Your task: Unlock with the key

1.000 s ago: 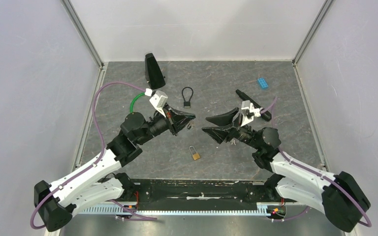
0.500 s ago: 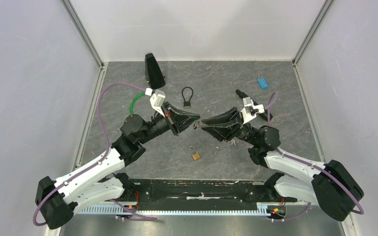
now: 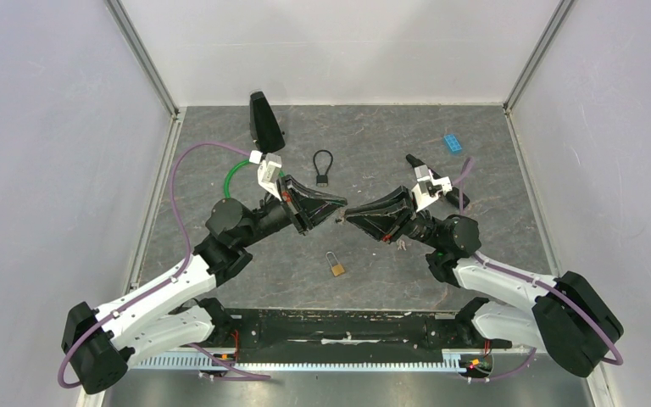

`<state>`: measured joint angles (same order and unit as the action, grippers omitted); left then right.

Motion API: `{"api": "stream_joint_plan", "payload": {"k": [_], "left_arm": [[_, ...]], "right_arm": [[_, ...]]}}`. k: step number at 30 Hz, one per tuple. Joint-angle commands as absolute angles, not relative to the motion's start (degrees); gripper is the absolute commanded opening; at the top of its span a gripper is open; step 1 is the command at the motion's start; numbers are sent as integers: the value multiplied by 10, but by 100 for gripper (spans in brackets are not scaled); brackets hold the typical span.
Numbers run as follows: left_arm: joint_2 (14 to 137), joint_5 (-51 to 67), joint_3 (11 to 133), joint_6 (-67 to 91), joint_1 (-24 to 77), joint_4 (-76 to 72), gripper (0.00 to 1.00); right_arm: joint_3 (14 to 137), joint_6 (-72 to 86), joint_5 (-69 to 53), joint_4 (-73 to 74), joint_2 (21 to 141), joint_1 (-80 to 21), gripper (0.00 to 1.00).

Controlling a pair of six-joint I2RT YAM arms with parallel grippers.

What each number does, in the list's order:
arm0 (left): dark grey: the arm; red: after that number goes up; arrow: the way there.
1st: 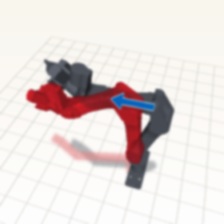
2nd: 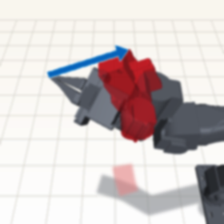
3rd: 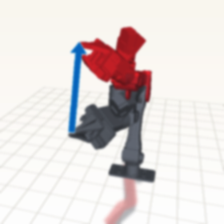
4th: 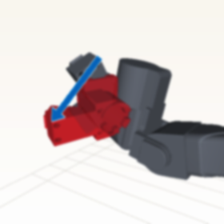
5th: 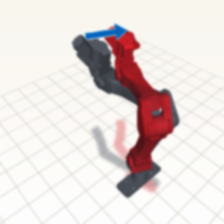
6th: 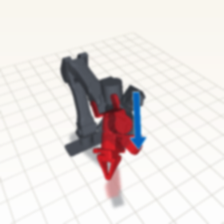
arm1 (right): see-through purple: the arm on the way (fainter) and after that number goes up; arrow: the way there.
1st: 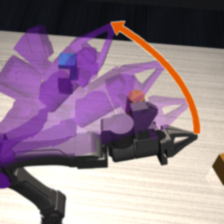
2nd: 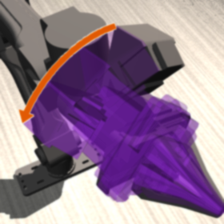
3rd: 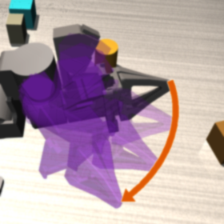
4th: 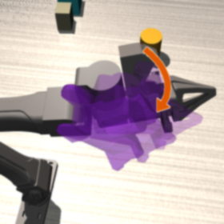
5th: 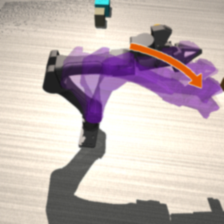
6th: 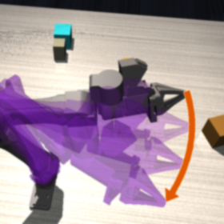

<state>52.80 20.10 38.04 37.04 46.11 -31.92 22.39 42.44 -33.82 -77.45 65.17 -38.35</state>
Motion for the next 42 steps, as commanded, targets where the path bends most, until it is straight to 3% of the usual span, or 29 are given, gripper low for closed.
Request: {"api": "stream_joint_plan", "payload": {"k": [1, 38, 42], "left_arm": [[529, 213, 377, 395, 463, -359, 2], [553, 230, 384, 413, 480, -388, 2], [554, 228, 385, 413, 481, -388, 2]], "right_arm": [[245, 430, -355, -819, 651, -381, 20], [249, 454, -375, -860, 665, -380, 7], [249, 455, -376, -860, 667, -381, 0]]}}
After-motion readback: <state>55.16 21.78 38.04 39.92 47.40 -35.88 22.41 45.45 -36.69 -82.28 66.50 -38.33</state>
